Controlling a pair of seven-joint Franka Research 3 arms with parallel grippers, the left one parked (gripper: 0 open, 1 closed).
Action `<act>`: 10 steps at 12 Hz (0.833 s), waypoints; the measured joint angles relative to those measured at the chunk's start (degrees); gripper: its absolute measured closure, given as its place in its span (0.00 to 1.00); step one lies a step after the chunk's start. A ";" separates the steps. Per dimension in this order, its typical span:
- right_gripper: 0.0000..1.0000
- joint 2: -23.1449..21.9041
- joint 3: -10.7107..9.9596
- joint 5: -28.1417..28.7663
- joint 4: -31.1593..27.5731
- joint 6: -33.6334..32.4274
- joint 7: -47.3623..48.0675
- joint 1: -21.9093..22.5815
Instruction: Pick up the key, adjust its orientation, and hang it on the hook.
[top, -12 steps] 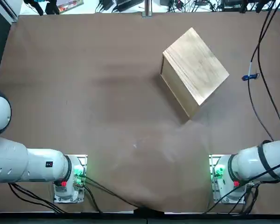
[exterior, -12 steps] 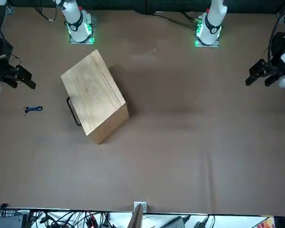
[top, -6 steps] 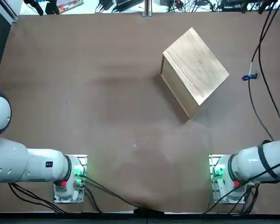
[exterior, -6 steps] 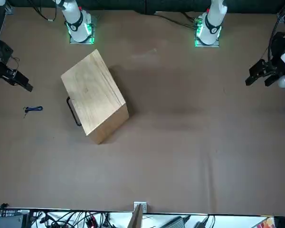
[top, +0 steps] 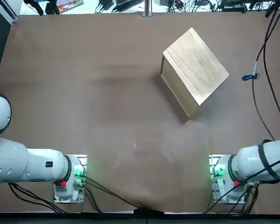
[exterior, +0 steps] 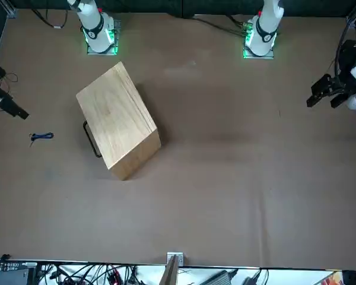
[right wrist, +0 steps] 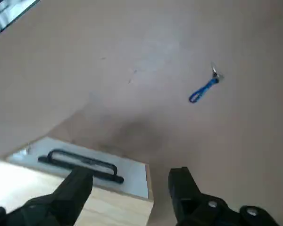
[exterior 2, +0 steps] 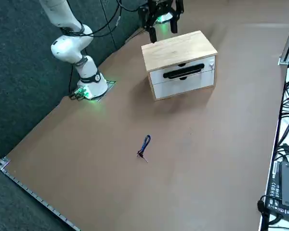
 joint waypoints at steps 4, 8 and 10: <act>0.01 1.18 -0.17 -1.72 -0.12 -0.01 10.10 -2.83; 0.01 3.07 -0.17 -3.28 -0.50 0.00 20.63 -3.75; 0.01 4.34 -0.19 -3.29 -0.51 0.42 23.45 -4.87</act>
